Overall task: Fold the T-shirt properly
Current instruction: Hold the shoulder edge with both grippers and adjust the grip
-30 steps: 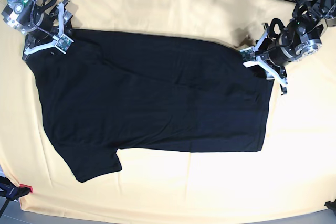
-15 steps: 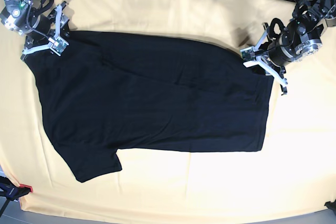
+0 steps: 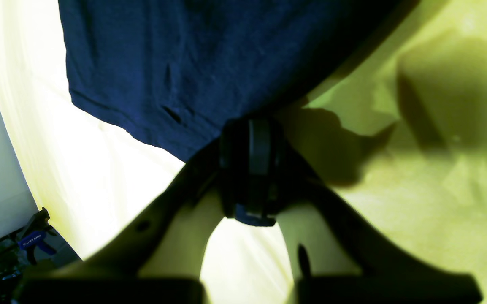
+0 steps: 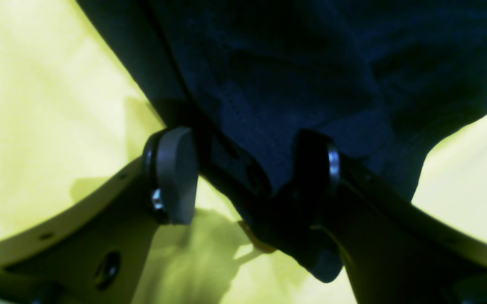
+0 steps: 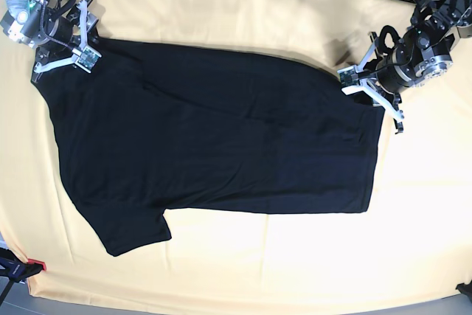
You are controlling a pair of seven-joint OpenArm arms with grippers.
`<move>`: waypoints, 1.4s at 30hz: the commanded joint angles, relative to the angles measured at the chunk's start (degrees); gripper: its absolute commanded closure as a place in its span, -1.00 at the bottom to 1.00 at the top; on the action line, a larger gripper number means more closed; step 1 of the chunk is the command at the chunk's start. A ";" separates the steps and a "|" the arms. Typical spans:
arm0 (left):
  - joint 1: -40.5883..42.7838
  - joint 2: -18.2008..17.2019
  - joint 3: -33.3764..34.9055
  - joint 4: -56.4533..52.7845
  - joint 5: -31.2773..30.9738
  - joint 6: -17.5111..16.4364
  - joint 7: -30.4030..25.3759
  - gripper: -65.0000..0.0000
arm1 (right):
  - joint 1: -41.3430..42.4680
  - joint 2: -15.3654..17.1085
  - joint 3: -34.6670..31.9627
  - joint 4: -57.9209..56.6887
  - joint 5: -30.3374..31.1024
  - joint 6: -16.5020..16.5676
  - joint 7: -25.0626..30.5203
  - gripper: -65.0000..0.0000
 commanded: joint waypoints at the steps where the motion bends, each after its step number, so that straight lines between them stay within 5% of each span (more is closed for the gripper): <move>1: -0.63 -1.09 -0.57 0.83 0.09 0.68 -0.20 0.87 | -0.15 1.03 0.28 0.70 0.39 0.42 -1.03 -0.16; 12: -0.63 -1.09 -0.57 0.83 -0.31 0.66 -0.20 0.87 | -0.31 4.00 0.28 3.58 4.83 2.27 -4.83 -0.17; 21: -0.63 -1.09 -0.57 0.83 -0.28 0.66 -0.17 0.87 | -0.31 3.85 0.28 -2.05 -1.16 0.70 6.56 -0.17; 29: -0.66 -1.11 -0.57 0.83 -0.28 0.66 0.17 0.87 | -0.15 3.87 0.28 -3.61 -6.01 -5.33 6.99 -0.13; 31: -0.66 -1.09 -0.57 0.83 -0.28 0.66 0.17 0.87 | -0.15 3.85 0.28 -3.61 -5.95 -5.75 7.02 0.12; 35: -0.68 -1.11 -0.57 0.83 -0.24 0.68 0.17 1.00 | -0.13 3.87 0.28 -3.58 -5.97 -6.19 6.97 0.99; 42: -0.96 -2.47 -0.59 2.38 0.42 3.43 1.03 1.00 | 0.00 3.91 0.28 -0.90 -8.39 -7.30 3.50 1.00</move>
